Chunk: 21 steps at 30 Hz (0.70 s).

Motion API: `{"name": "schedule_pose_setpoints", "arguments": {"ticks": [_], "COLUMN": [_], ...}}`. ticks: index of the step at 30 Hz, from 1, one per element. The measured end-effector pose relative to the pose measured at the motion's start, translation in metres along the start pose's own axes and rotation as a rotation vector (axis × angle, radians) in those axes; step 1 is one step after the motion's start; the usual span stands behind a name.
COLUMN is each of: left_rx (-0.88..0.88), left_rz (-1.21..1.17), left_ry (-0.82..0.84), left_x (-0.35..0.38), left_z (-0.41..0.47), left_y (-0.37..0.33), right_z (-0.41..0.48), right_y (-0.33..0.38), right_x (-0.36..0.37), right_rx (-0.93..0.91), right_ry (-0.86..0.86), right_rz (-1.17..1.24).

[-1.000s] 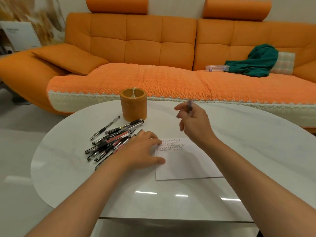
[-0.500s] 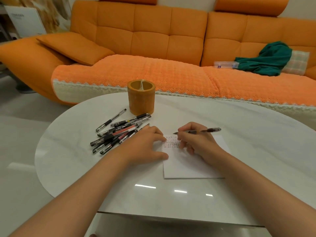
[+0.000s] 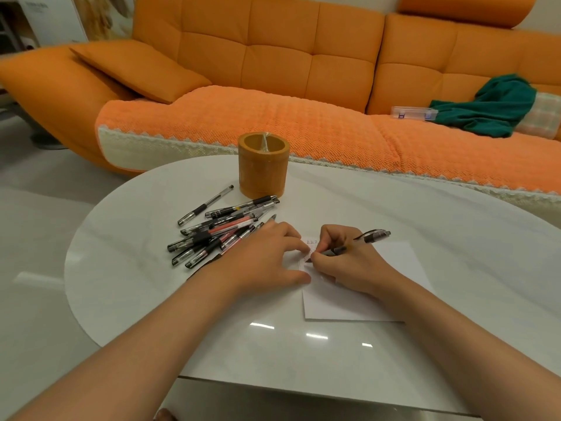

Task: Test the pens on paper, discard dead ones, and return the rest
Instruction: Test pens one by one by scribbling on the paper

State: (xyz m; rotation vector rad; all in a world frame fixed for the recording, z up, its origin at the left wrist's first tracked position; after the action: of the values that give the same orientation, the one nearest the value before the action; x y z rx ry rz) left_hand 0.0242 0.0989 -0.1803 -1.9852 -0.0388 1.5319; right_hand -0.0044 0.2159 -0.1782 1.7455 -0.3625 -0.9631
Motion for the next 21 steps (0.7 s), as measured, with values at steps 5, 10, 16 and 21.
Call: {"name": "schedule_pose_setpoints", "arguments": {"ticks": [5,10,16,21], "left_rx": [0.005,-0.007,-0.012,-0.021], "left_rz": [0.024,0.009,0.007,-0.002], "left_ry": [-0.002,-0.006,-0.007,0.001], "left_x": [0.0007,0.0008,0.0023,0.0026], "left_z": [-0.0003,-0.0011,0.0002,0.0021], "left_y": [-0.0002,0.0012,0.0008,0.0013], "right_z": [0.0022,0.0021,0.0026,0.0015], "right_y": [-0.0026,0.0006,0.0024,0.0011], "right_x": [0.0014,0.0025,0.0038,0.0032], "right_rx": [-0.004,-0.015,-0.027,-0.03], "right_ry": [0.009,0.004,0.012,0.001], "right_rz": [-0.014,-0.072,-0.097,-0.102]}}
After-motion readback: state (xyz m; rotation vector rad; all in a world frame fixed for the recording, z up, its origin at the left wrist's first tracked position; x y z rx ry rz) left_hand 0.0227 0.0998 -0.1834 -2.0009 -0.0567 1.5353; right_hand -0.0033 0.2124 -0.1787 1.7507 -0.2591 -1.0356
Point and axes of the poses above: each hand's wrist, its own z-axis towards the middle knuckle, its own x-axis out of the palm, y = z × x, the point moved 10 cm from there along z, towards the middle knuckle, and after that the axes turned 15 degrees about y, right-handed, at the moved point
